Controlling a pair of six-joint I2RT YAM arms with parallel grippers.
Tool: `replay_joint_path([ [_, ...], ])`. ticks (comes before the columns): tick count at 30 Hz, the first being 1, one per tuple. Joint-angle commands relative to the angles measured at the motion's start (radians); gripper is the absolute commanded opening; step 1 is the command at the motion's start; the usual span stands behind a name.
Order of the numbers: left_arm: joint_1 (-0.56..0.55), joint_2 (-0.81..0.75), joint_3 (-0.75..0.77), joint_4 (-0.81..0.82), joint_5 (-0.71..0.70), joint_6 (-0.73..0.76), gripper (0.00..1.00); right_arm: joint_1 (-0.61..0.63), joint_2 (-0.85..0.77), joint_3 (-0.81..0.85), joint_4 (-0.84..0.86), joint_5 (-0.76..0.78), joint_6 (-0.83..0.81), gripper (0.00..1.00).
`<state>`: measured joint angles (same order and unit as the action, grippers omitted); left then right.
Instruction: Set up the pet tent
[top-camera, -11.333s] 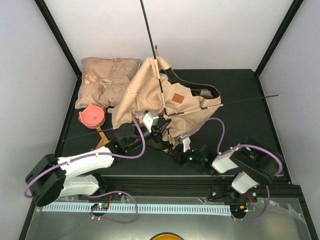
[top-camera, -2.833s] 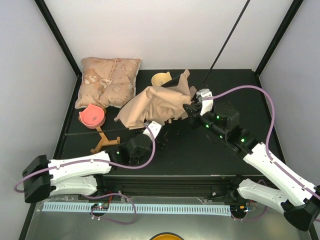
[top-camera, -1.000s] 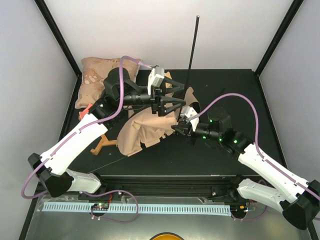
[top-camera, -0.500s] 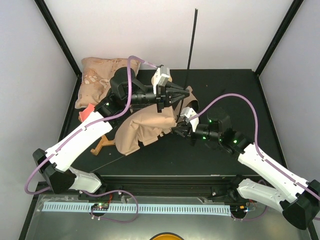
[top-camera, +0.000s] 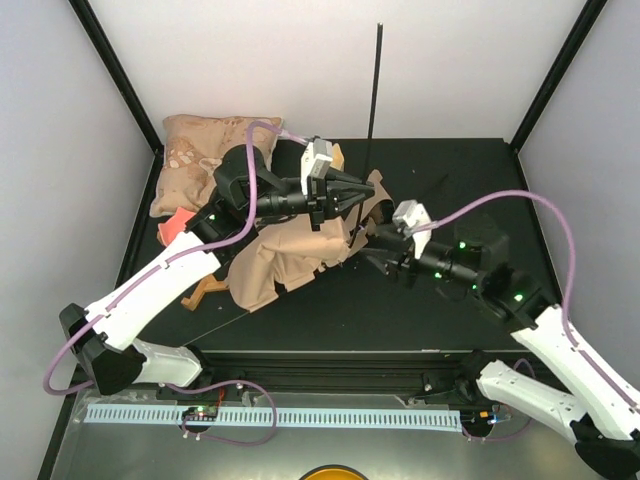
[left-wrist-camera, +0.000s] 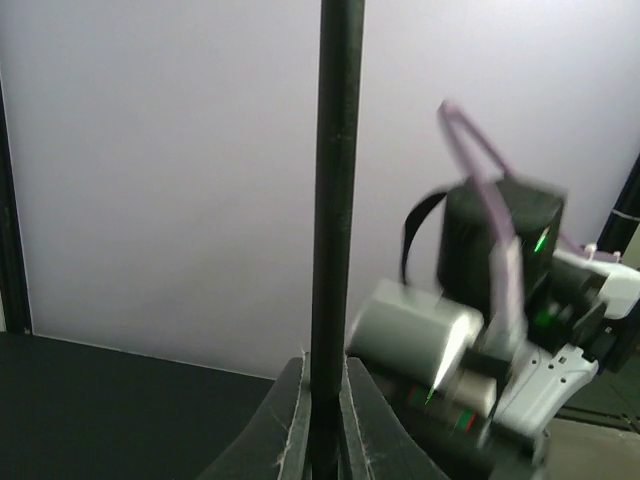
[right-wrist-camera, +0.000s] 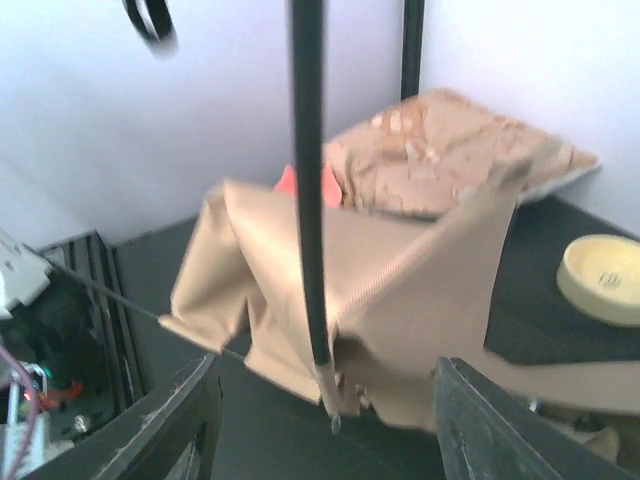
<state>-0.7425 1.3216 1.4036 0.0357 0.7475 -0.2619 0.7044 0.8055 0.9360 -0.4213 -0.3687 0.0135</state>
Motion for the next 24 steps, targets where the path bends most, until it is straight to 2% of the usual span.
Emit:
replay_joint_path([
  [1,0.011,-0.018,-0.034,0.042,-0.027,-0.035,0.02,-0.017,0.023,0.247,-0.152,0.001,0.044,0.60],
  [5,0.011,-0.026,-0.053,0.063,-0.016,-0.052,0.02,-0.029,0.131,0.530,-0.298,0.002,0.091,0.59],
  [9,0.011,-0.034,-0.079,0.082,-0.006,-0.072,0.02,-0.052,0.236,0.776,-0.366,0.012,0.147,0.60],
  [11,0.011,-0.035,-0.089,0.091,0.002,-0.082,0.02,-0.067,0.283,0.887,-0.361,0.043,0.189,0.66],
  [13,0.011,-0.035,-0.098,0.107,0.014,-0.089,0.02,-0.091,0.341,0.980,-0.350,0.052,0.220,0.67],
  [17,0.009,-0.035,-0.119,0.137,0.035,-0.110,0.02,-0.117,0.471,1.169,-0.327,-0.048,0.257,0.67],
  [19,0.007,-0.035,-0.134,0.151,0.042,-0.120,0.01,-0.129,0.545,1.268,-0.284,-0.092,0.293,0.64],
  [24,0.006,-0.035,-0.147,0.166,0.051,-0.125,0.01,-0.151,0.641,1.363,-0.267,-0.132,0.346,0.58],
])
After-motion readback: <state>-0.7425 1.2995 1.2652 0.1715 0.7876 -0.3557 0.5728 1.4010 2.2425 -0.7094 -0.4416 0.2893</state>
